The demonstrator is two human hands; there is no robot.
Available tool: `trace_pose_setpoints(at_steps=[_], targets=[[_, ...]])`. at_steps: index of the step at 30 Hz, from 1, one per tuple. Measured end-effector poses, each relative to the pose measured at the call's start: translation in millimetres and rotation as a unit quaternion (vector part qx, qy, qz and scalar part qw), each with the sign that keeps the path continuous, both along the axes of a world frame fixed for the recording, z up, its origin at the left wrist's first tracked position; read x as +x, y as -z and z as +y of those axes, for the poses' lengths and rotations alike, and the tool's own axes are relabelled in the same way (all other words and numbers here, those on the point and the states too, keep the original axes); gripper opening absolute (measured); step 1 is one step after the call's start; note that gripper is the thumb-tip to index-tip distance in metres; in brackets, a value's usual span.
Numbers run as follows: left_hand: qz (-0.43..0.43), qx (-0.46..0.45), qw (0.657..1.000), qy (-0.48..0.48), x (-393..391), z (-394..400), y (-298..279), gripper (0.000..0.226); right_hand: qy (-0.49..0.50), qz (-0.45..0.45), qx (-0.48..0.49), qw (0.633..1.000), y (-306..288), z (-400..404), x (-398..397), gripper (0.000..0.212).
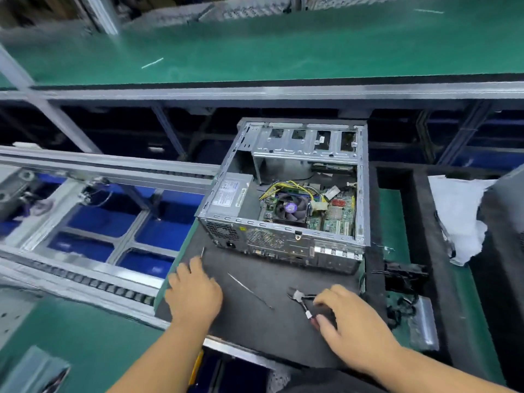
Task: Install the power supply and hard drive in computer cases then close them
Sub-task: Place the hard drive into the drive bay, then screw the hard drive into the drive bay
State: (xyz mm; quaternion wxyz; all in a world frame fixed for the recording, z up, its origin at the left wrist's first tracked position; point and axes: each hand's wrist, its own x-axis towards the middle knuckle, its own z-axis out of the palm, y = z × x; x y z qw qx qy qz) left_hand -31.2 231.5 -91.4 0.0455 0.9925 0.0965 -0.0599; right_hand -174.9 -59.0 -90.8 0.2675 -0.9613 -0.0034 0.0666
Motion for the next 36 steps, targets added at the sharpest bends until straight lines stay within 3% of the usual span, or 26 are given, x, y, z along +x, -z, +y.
trace_pose_setpoints(at_steps=[4,7,9,11,13,14,17,19,21,23,25,28,30,36], targets=[[0.054,-0.049,0.995,-0.061,2,11,10,0.029,-0.005,-0.009,0.019,1.0,-15,-9,3,0.022],[0.018,-0.263,0.95,-0.164,-11,-13,-10,0.018,-0.008,-0.014,0.077,0.997,-26,-21,0,0.025],[0.033,-0.463,0.861,-0.209,-33,-42,-31,0.007,-0.016,-0.012,0.125,0.992,-31,-26,-2,0.031],[0.115,-0.619,0.749,-0.207,-60,-77,-50,0.014,-0.019,-0.002,0.194,0.981,-35,-29,-5,0.041],[0.213,-0.705,0.655,-0.169,-83,-114,-68,0.015,-0.017,-0.012,0.253,0.967,-39,-33,-10,0.051],[0.256,-0.718,0.631,-0.144,-92,-133,-73,0.019,-0.016,-0.03,0.253,0.967,-40,-38,-14,0.052],[0.327,-0.691,0.64,-0.077,-106,-182,-79,0.037,0.025,-0.091,0.249,0.964,-44,-61,-34,0.033],[0.367,-0.66,0.654,-0.05,-111,-206,-76,0.027,0.085,-0.124,0.258,0.954,-46,-84,-51,0.023],[0.391,-0.609,0.69,-0.018,-114,-224,-69,0.018,0.178,-0.15,0.275,0.933,-46,-111,-70,0.016],[0.366,-0.562,0.742,0.0,-116,-237,-56,0.014,0.264,-0.155,0.291,0.906,-42,-141,-85,0.012],[0.324,-0.536,0.78,0.002,-119,-244,-45,0.012,0.308,-0.131,0.273,0.902,-35,-170,-97,0.005],[0.266,-0.5,0.824,0.003,-123,-250,-31,0.012,0.318,-0.076,0.222,0.919,-24,-198,-111,0.005],[0.241,-0.484,0.841,0.006,-125,-250,-24,0.011,0.3,-0.036,0.197,0.933,-20,-203,-114,0.016],[0.232,-0.489,0.841,0.001,-133,-255,-16,0.018,0.184,0.074,0.075,0.977,5,-179,-120,0.014]])
